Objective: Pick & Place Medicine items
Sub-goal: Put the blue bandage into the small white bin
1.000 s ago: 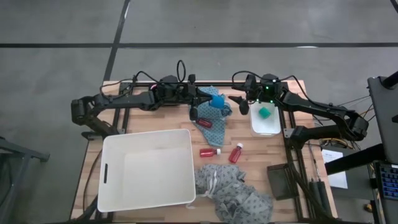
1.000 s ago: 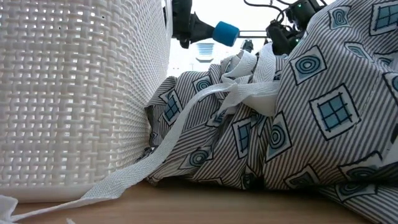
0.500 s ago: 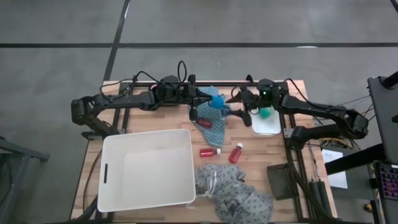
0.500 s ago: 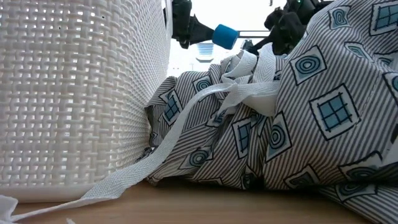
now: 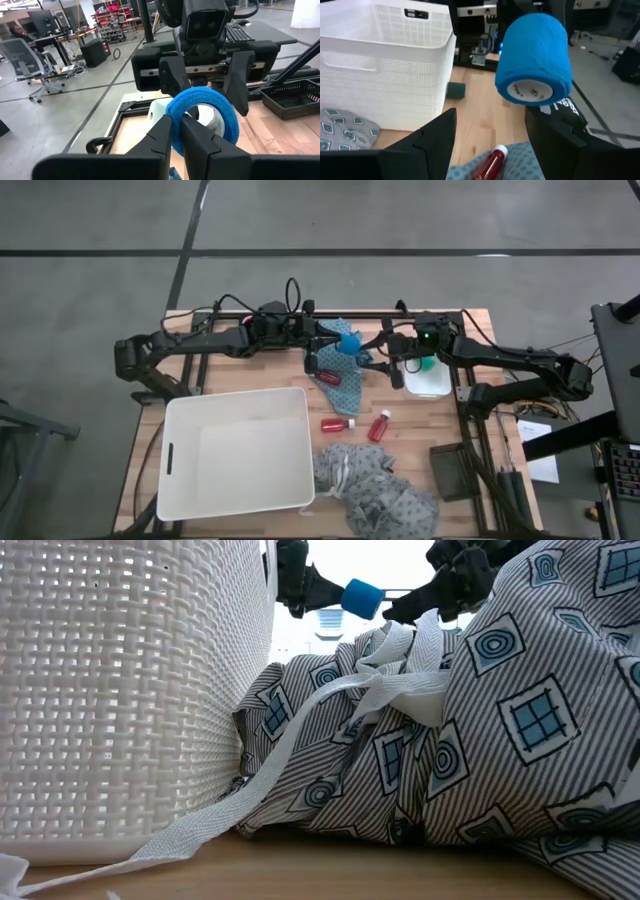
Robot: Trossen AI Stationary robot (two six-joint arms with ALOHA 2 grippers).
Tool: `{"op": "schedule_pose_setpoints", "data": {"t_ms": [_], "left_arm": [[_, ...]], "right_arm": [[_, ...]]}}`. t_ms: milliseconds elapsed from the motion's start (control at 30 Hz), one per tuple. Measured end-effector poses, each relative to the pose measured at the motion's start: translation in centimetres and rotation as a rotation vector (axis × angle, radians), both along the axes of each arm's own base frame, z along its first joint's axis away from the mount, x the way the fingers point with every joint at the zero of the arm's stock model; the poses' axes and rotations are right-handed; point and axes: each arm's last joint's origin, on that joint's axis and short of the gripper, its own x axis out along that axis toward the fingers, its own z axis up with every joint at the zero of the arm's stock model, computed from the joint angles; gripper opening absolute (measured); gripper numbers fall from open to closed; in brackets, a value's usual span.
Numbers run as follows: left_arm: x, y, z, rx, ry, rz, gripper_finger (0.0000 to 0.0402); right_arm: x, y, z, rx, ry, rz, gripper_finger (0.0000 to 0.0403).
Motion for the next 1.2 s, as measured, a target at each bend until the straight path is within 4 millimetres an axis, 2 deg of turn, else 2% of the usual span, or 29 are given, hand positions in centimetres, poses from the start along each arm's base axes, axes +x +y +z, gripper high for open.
{"op": "schedule_pose_setpoints", "data": {"t_ms": [400, 767, 967, 1200], "left_arm": [[0.0, 0.0, 0.0, 0.001, -0.003, -0.001, 0.0038], [0.0, 0.0, 0.0, 0.000, -0.002, -0.001, 0.0038], [0.0, 0.0, 0.0, 0.001, -0.002, 0.005, 0.0038], [0.0, 0.0, 0.0, 0.000, -0.001, 0.004, 0.0037]], "right_arm": [[0.3, 0.4, 0.7, -0.004, -0.064, 0.013, 0.0231], [1.8, 1.2, 0.3, -0.041, -0.108, 0.073, 0.0226], [1.8, 1.0, 0.5, -0.044, -0.106, -0.020, 0.0226], [1.9, 0.9, 0.9, -0.055, -0.149, -0.033, 0.0226]]}}
